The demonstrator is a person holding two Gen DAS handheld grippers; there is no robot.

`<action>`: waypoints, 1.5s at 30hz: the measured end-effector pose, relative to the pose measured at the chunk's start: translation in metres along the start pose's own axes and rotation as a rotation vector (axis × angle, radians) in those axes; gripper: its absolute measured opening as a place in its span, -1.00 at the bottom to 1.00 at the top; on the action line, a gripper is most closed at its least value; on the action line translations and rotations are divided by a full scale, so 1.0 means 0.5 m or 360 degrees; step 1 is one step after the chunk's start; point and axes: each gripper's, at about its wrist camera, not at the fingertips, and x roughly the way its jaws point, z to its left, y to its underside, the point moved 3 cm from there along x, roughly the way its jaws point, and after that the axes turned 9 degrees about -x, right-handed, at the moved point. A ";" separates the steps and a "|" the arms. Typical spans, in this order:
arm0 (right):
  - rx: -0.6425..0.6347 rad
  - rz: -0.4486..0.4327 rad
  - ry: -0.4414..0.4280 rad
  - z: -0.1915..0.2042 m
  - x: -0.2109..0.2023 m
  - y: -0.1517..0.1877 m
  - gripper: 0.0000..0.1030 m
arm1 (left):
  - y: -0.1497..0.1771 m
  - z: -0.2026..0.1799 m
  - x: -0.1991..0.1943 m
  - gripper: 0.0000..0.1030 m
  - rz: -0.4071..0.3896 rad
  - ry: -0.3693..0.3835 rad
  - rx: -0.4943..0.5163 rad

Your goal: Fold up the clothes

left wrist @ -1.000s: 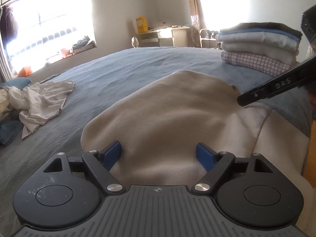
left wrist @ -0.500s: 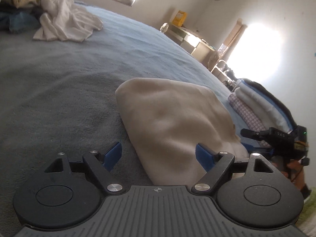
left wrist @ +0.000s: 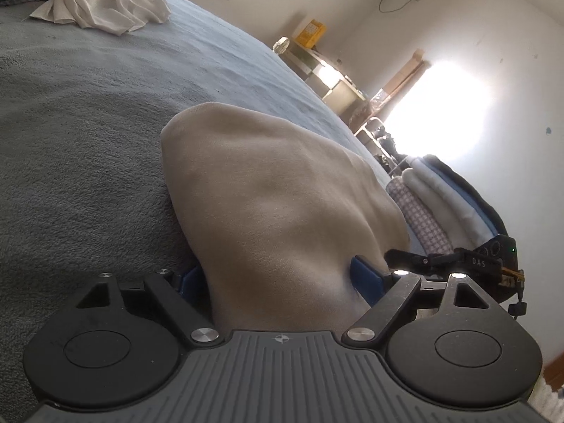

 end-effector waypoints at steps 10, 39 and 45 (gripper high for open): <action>0.0023 -0.0138 0.0041 0.100 -0.003 0.026 -0.26 | -0.017 0.018 -0.065 -0.04 -0.0041 0.0060 -0.0139; -0.0079 -0.0389 -0.0090 0.315 0.070 0.229 0.03 | -0.150 0.112 -0.485 0.35 -0.0418 -0.0515 0.0226; 0.0009 -0.0456 -0.0173 0.299 0.093 0.197 -0.25 | -0.086 -0.033 -0.353 0.36 -0.0153 -0.0295 0.0618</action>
